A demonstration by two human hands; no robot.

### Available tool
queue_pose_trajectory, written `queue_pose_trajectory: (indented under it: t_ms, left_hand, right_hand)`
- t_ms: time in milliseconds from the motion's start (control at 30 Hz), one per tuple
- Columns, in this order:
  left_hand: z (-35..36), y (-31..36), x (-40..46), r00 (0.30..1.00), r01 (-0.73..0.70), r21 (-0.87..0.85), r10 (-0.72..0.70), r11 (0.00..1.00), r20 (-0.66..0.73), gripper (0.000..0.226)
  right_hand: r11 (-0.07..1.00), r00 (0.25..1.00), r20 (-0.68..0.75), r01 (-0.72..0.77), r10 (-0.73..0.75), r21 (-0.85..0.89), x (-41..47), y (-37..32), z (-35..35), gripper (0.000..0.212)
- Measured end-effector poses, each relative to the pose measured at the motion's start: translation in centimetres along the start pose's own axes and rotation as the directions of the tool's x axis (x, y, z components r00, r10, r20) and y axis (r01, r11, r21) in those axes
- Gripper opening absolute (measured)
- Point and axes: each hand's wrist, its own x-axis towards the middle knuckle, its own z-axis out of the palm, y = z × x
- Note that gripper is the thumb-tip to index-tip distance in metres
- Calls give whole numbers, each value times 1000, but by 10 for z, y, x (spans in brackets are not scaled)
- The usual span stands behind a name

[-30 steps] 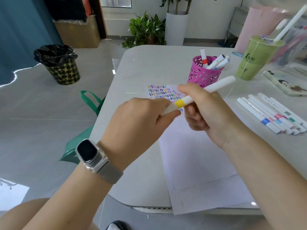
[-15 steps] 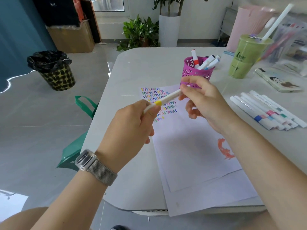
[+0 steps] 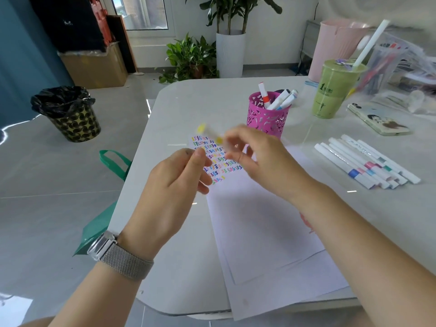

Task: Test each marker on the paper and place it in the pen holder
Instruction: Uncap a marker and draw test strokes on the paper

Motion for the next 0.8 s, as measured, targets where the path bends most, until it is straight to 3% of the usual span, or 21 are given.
queue_pose_trajectory:
  t_ms: [67, 133, 200, 300, 367, 467, 600, 667, 733, 800]
  left_hand:
    - [-1, -3, -1, 1000, -27, 164, 26, 986, 6, 27]
    - [0, -9, -3, 998, -42, 427, 21, 903, 53, 24]
    - [1, -15, -5, 989, -89, 610, -4, 788, 150, 27]
    - [3, -17, -7, 978, -112, 686, -42, 719, 204, 29]
    - [4, -16, -6, 982, -116, 682, -21, 722, 189, 29]
    - [5, -15, -5, 984, -124, 668, 3, 734, 179, 27]
    - [6, -16, -6, 984, -132, 675, 11, 726, 180, 27]
    - [5, -16, -7, 983, -140, 681, 18, 719, 183, 27]
    - [5, -16, -7, 982, -147, 685, 23, 714, 187, 26]
    - [5, -15, -7, 981, -154, 691, 24, 707, 193, 26]
  right_hand:
    - [978, 977, -166, -100, 131, 183, 4, 2, -8, 37]
    - [958, 909, -391, -28, 143, 284, 11, 6, -21, 57]
    - [952, 807, -579, 75, 115, 295, 18, 9, -35, 64]
    - [954, 677, -716, 69, 171, 293, 25, 13, -48, 64]
    - [961, 644, -740, 26, 195, 276, 29, 19, -49, 62]
    - [984, 663, -736, -14, 140, 175, 30, 28, -46, 59]
    - [992, 788, -611, -122, 75, -36, 30, 40, -39, 53]
    - [975, 850, -523, -166, 66, -147, 30, 48, -38, 40]
    - [949, 883, -467, -183, 44, -255, 29, 54, -37, 32]
    - [943, 898, -432, -212, 84, -255, 27, 54, -37, 33]
